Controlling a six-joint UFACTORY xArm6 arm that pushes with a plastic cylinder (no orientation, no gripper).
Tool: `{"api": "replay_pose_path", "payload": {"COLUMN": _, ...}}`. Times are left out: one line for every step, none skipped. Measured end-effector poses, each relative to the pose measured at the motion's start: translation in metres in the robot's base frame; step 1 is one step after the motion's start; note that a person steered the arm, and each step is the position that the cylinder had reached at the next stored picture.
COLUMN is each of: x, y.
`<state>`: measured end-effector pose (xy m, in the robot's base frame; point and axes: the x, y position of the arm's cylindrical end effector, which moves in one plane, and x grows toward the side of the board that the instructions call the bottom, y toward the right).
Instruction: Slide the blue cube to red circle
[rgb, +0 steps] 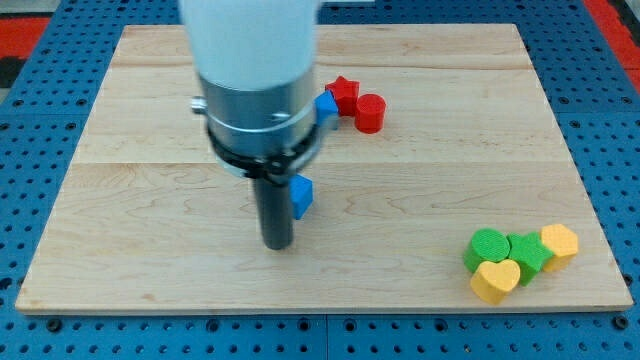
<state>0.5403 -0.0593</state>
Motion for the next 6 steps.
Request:
{"api": "replay_pose_path", "payload": {"x": -0.029, "y": -0.008}}
{"api": "replay_pose_path", "payload": {"x": -0.071, "y": 0.009}}
{"api": "replay_pose_path", "payload": {"x": -0.114, "y": 0.029}}
{"api": "replay_pose_path", "payload": {"x": -0.126, "y": 0.033}}
{"api": "replay_pose_path", "payload": {"x": -0.103, "y": -0.005}}
{"api": "replay_pose_path", "payload": {"x": -0.082, "y": -0.014}}
